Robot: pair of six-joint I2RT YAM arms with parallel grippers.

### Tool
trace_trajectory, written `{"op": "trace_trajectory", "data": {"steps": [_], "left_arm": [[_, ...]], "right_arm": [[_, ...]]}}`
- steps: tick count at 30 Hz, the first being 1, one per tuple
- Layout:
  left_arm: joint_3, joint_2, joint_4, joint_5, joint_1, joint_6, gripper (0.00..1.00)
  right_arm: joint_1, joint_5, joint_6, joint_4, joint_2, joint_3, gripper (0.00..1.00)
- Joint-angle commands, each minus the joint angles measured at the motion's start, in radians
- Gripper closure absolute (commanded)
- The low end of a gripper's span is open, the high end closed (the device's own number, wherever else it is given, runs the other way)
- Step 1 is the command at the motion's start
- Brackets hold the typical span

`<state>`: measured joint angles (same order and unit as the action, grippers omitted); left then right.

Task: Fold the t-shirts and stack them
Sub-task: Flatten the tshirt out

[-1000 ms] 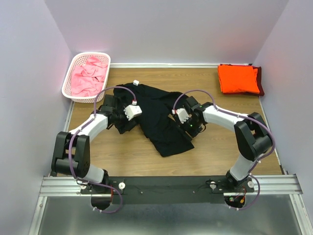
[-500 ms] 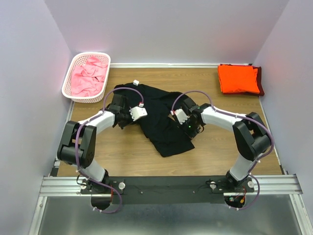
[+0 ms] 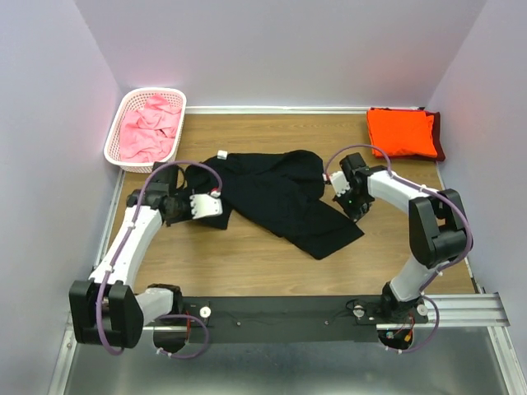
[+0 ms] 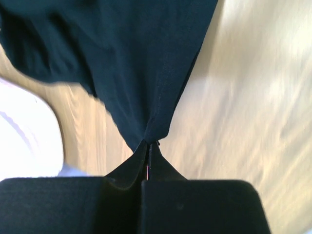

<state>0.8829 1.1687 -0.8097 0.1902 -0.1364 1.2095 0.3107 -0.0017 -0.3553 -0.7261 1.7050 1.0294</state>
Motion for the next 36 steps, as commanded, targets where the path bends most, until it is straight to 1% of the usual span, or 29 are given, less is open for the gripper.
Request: {"op": "trace_trajectory", "data": {"steps": [1,2,3,4,6,7,8,9,10,11,12,13,14,15,16,17,19,20,21,23,24,25,26,27,29,32,35,36], "left_arm": [[-0.024,-0.052,-0.227,-0.075,0.117,0.238,1.0],[-0.022,-0.06,-0.253,-0.08,0.129,0.27,1.0],[-0.024,-0.063,-0.308,-0.092,0.17,0.31,1.0],[-0.033,-0.064,-0.309,-0.112,0.181,0.329,1.0],[-0.094,-0.075,-0.303,-0.216,0.182,0.355,1.0],[-0.11,-0.081,-0.292,-0.222,0.182,0.372,0.98],[-0.102,-0.093,-0.261,-0.207,0.184,0.372,0.91],[-0.085,-0.096,-0.252,-0.195,0.182,0.374,0.82],[-0.056,-0.095,-0.244,-0.136,0.182,0.372,0.68],[0.023,-0.077,-0.243,-0.044,0.181,0.358,0.2],[0.071,-0.058,-0.246,0.004,0.154,0.339,0.02],[0.171,-0.034,-0.241,0.05,0.138,0.303,0.02],[0.224,-0.008,-0.238,0.122,0.097,0.261,0.02],[0.273,0.065,-0.237,0.155,0.042,0.166,0.02],[0.365,0.103,-0.229,0.223,0.025,0.129,0.02],[0.404,0.179,-0.167,0.248,0.005,0.001,0.02],[0.471,0.261,-0.096,0.287,-0.028,-0.117,0.02],[0.535,0.301,-0.054,0.313,-0.063,-0.18,0.02],[0.566,0.377,0.043,0.316,-0.083,-0.32,0.02],[0.665,0.454,0.13,0.313,-0.139,-0.427,0.01],[0.7,0.53,0.194,0.31,-0.159,-0.476,0.01],[0.764,0.569,0.216,0.308,-0.176,-0.542,0.02],[0.801,0.606,0.234,0.304,-0.192,-0.573,0.01],[0.836,0.681,0.25,0.305,-0.227,-0.593,0.02],[0.925,0.748,0.265,0.305,-0.256,-0.649,0.02],[0.984,0.87,0.334,0.282,-0.299,-0.695,0.02],[1.031,0.934,0.36,0.25,-0.325,-0.717,0.02],[1.047,0.982,0.365,0.236,-0.333,-0.723,0.02]], "right_arm": [[-0.085,0.075,-0.089,-0.024,-0.012,0.041,1.0],[-0.099,0.087,-0.099,-0.024,-0.013,0.044,0.99],[-0.107,0.091,-0.108,-0.025,-0.012,0.047,0.99],[-0.114,0.095,-0.117,-0.029,-0.016,0.049,0.99],[-0.114,0.069,-0.131,-0.036,-0.021,0.046,0.99],[-0.114,0.051,-0.129,-0.05,-0.019,0.047,1.0],[-0.114,0.019,-0.126,-0.062,-0.016,0.061,0.99],[-0.114,0.006,-0.119,-0.076,-0.013,0.069,0.99],[-0.116,-0.019,-0.11,-0.099,-0.012,0.077,0.99],[-0.116,-0.056,-0.093,-0.11,-0.013,0.092,0.93],[-0.116,-0.07,-0.082,-0.127,-0.018,0.098,0.83],[-0.117,-0.081,-0.073,-0.133,-0.025,0.103,0.72],[-0.12,-0.093,-0.059,-0.139,-0.033,0.107,0.64],[-0.13,-0.115,-0.05,-0.151,-0.045,0.116,0.53],[-0.136,-0.125,-0.034,-0.157,-0.05,0.12,0.48],[-0.14,-0.15,-0.027,-0.164,-0.056,0.123,0.45],[-0.165,-0.17,-0.014,-0.188,-0.053,0.126,0.45],[-0.173,-0.176,-0.004,-0.193,-0.05,0.121,0.45],[-0.182,-0.187,-0.002,-0.193,-0.044,0.115,0.45],[-0.211,-0.187,0.001,-0.191,-0.03,0.098,0.45],[-0.219,-0.188,0.003,-0.191,-0.024,0.092,0.46],[-0.237,-0.19,0.001,-0.191,-0.013,0.086,0.46],[-0.245,-0.19,-0.001,-0.19,-0.01,0.081,0.46],[-0.246,-0.185,-0.001,-0.19,-0.004,0.078,0.47],[-0.257,-0.179,-0.002,-0.185,0.011,0.077,0.47],[-0.259,-0.182,0.004,-0.179,0.039,0.07,0.46],[-0.26,-0.176,0.006,-0.171,0.054,0.054,0.46],[-0.259,-0.16,0.006,-0.165,0.058,0.038,0.46]]}}
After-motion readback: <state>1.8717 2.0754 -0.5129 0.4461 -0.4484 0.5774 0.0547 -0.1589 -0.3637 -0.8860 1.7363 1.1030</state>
